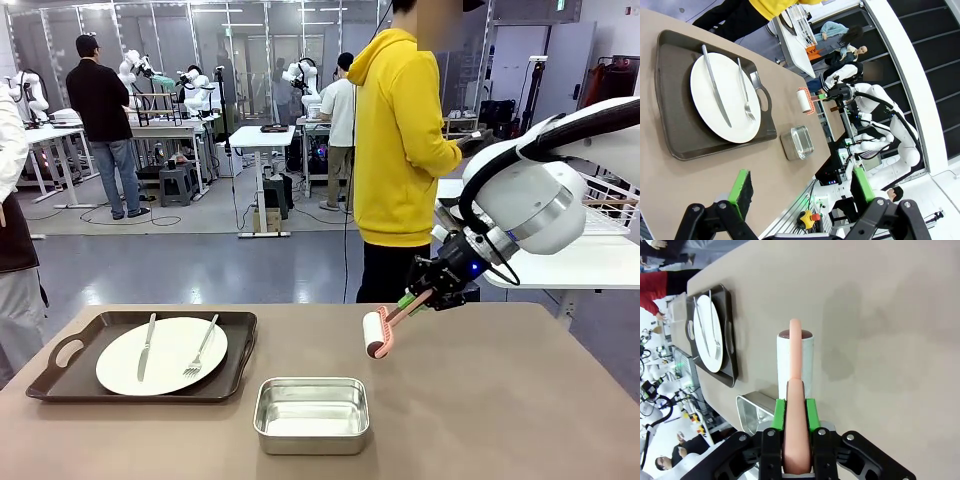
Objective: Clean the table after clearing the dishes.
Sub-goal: When the left (or right) Handle tray is removed, use the left hand (or right hand) to clean the left (or right) side of the table with the Lint Roller.
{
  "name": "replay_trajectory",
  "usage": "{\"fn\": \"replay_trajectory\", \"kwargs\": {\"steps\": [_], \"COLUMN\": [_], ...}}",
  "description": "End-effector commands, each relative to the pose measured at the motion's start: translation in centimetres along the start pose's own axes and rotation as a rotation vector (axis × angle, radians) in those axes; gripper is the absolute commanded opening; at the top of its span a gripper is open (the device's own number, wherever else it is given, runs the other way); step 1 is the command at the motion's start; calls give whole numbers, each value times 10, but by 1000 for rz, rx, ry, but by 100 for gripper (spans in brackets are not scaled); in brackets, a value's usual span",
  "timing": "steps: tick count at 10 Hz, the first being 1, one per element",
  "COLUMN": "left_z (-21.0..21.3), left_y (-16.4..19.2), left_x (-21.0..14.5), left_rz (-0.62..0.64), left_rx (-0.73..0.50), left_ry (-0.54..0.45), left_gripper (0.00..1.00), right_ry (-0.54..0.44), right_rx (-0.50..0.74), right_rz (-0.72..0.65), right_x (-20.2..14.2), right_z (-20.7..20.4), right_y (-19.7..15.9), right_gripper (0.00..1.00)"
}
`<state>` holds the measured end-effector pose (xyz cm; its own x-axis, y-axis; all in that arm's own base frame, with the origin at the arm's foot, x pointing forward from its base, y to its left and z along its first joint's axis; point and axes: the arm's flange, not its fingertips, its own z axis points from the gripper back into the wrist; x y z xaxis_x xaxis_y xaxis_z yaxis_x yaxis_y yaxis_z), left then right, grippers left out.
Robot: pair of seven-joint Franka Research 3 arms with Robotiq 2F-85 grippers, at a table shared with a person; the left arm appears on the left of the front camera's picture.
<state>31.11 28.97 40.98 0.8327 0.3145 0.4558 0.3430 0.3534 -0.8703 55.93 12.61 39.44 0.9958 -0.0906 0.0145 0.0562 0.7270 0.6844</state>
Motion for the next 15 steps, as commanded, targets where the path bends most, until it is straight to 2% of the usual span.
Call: {"fn": "replay_trajectory", "kwargs": {"steps": [1,10,15], "left_z": [2,2,2], "left_y": [-1,-1,-1], "left_x": [-1,-1,-1], "left_rz": [-6,-6,-6], "left_rx": [2,2,2], "left_ry": [-4,-4,-4], "left_gripper": [100,100,100], "right_ry": [5,26,9], "right_rx": [64,44,14], "right_rz": [-4,-96,-20], "right_x": [1,29,26], "right_z": [-8,-32,-22], "right_y": [-13,-56,-90], "right_gripper": [20,20,20]}}
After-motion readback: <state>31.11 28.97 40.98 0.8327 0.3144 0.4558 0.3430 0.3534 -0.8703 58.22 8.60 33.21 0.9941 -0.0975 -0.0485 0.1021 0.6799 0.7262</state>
